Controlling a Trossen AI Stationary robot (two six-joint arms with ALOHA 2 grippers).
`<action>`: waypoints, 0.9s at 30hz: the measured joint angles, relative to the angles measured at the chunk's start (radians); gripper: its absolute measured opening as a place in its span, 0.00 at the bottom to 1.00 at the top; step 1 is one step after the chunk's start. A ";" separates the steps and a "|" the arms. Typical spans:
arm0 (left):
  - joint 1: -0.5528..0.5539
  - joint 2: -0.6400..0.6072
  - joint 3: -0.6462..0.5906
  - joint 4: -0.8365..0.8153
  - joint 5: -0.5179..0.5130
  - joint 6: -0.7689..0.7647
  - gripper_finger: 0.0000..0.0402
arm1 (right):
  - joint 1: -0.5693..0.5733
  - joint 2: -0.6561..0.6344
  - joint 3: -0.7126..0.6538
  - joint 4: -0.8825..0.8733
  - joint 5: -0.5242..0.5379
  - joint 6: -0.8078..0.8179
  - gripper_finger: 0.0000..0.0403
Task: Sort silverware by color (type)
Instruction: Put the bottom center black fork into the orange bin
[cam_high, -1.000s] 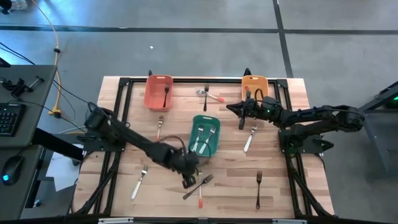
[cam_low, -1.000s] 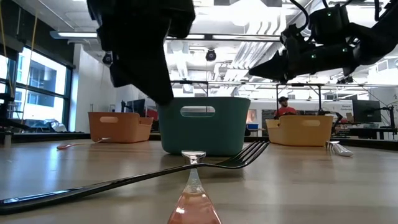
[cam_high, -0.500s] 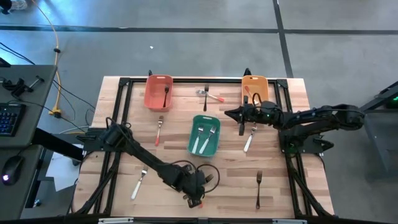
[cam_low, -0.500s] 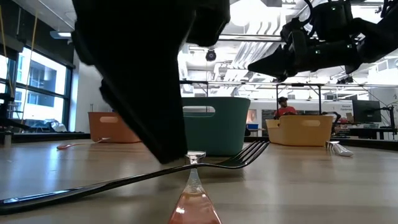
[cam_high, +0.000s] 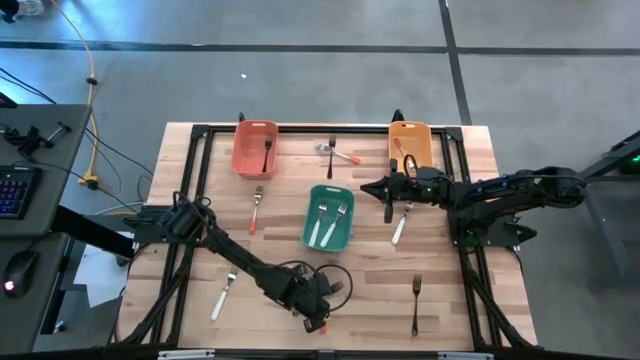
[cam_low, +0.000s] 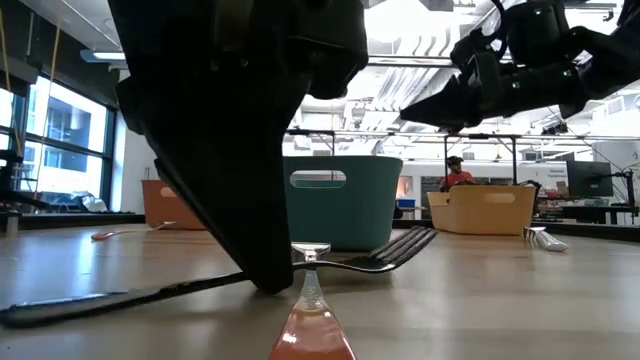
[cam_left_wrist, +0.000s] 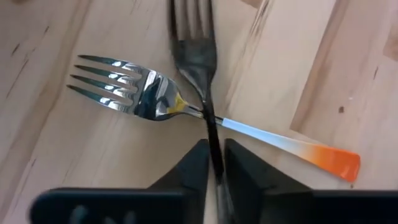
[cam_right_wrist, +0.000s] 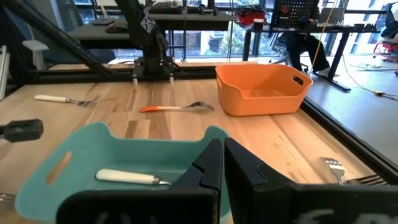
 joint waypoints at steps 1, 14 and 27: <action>-0.002 0.005 0.001 -0.001 0.007 0.002 0.06 | 0.000 0.000 0.000 -0.004 0.000 -0.002 0.00; 0.012 -0.213 -0.003 -0.244 0.012 0.079 0.01 | -0.002 0.000 0.000 -0.030 0.001 -0.003 0.00; 0.358 -0.612 -0.197 -0.473 -0.125 0.113 0.00 | -0.002 0.000 0.000 -0.050 0.017 -0.015 0.00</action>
